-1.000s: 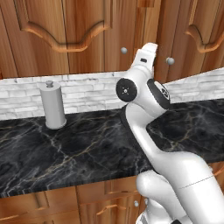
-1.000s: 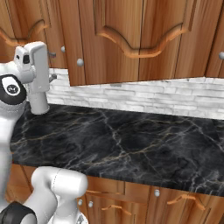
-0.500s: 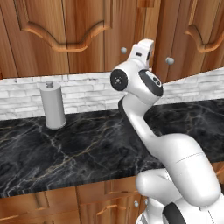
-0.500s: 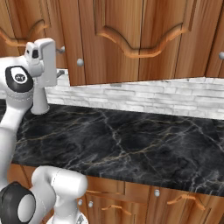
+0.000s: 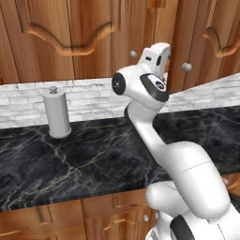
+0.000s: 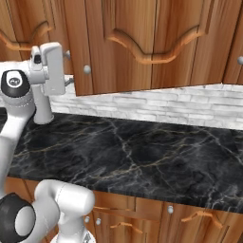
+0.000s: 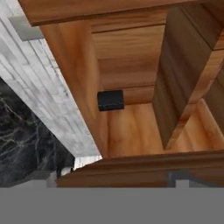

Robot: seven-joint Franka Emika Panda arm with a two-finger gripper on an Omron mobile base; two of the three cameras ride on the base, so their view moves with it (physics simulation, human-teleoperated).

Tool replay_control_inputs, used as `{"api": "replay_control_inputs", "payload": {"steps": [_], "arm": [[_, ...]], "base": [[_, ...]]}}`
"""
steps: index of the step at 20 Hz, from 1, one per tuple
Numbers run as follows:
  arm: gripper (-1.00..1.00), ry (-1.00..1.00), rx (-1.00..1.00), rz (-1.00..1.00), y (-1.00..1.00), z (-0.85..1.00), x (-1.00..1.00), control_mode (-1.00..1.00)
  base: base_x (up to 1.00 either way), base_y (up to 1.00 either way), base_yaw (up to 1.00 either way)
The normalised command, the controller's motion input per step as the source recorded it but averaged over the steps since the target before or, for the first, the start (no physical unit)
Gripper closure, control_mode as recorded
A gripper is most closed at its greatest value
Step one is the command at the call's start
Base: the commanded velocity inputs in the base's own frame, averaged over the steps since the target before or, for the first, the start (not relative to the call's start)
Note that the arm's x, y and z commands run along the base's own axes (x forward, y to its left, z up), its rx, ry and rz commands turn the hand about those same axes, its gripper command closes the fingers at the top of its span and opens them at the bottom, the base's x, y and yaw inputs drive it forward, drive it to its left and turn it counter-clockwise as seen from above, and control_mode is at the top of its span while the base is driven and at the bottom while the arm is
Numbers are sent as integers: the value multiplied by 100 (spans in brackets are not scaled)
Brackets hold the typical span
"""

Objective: Open the cabinet directly in front. Then move the liquor and the mug to the dining counter with the candle on it.

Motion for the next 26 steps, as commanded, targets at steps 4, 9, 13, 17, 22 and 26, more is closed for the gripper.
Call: {"api": "replay_control_inputs", "payload": {"steps": [4,9,13,17,22,26], "arm": [[-100,-2,0,-24,-52,0,-100,-100],[-100,2,0,-33,-97,-4,-74,-100],[-100,6,0,-40,-100,-10,-29,-100],[-100,4,0,-37,-100,-12,-32,-100],[-100,0,5,-28,-100,-3,-76,-100],[-100,-2,9,-24,-100,0,-94,-100]], "base": [[0,0,0],[0,0,0],[0,0,0],[0,0,0],[0,0,0],[0,0,0]]}}
